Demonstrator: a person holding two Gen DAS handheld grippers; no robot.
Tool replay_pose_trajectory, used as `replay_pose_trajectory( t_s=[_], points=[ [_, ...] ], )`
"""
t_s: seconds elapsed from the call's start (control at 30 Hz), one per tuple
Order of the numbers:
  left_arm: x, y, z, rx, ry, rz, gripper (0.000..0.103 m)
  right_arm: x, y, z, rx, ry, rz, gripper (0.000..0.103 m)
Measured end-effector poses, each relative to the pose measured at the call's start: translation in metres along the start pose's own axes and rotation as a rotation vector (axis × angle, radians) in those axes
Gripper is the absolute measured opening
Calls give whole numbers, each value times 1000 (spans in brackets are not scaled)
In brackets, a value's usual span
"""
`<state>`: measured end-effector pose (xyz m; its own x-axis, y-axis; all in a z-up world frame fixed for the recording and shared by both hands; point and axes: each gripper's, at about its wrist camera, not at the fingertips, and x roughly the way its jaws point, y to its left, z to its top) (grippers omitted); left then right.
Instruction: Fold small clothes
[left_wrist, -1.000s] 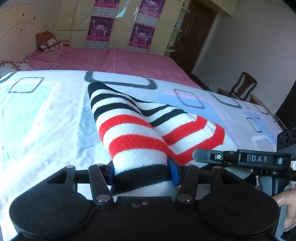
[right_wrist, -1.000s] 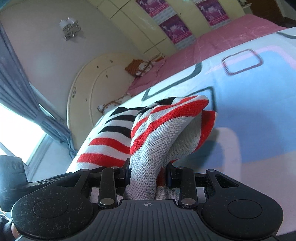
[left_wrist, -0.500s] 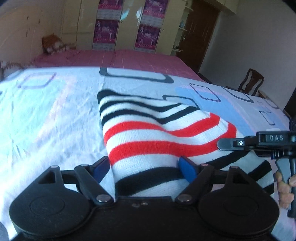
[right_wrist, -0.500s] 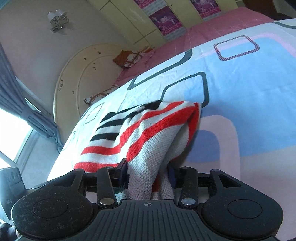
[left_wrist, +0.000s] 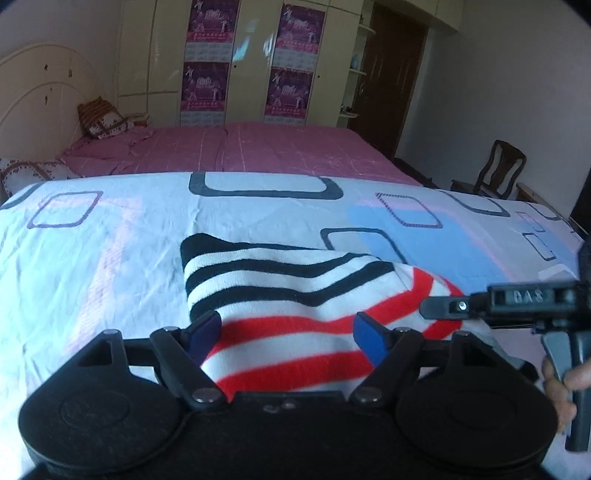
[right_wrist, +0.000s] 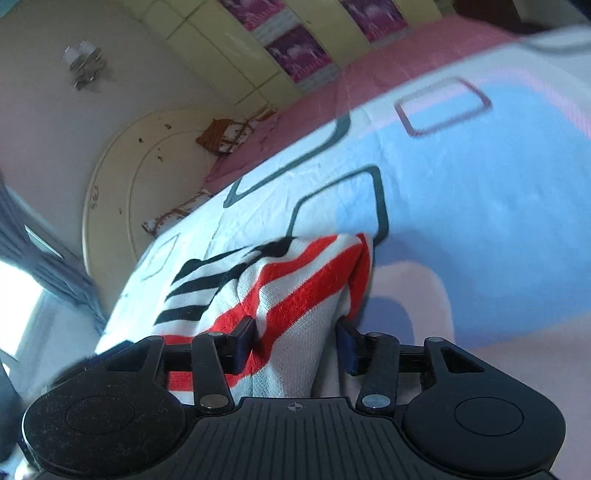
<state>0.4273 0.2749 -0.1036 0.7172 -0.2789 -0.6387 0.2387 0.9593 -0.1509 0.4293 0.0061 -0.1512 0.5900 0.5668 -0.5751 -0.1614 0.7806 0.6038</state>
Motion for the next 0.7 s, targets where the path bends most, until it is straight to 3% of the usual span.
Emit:
replay_pose_trajectory(
  t_s=[0.1, 0.17, 0.33, 0.43, 0.47, 0.53, 0.7],
  points=[
    [1, 0, -1, 4, 1, 0, 77, -2, 6, -6, -108, 2, -37, 47],
    [0, 1, -1, 12, 4, -6, 77, -6, -4, -6, -62, 23, -24, 52],
    [0, 5, 3, 3, 2, -21, 77, -33, 1, 10, -41, -95, -54, 54],
    [7, 5, 6, 8, 7, -16, 77, -28, 29, 15, -171, -104, -62, 54],
    [10, 4, 7, 10, 10, -13, 77, -21, 39, 14, -224, -92, -80, 52],
    [18, 3, 7, 17, 23, -3, 77, -2, 52, 8, -283, -52, -93, 35],
    [40, 8, 3, 25, 79, 32, 79, 36, 49, 3, -314, -21, -176, 33]
  ],
)
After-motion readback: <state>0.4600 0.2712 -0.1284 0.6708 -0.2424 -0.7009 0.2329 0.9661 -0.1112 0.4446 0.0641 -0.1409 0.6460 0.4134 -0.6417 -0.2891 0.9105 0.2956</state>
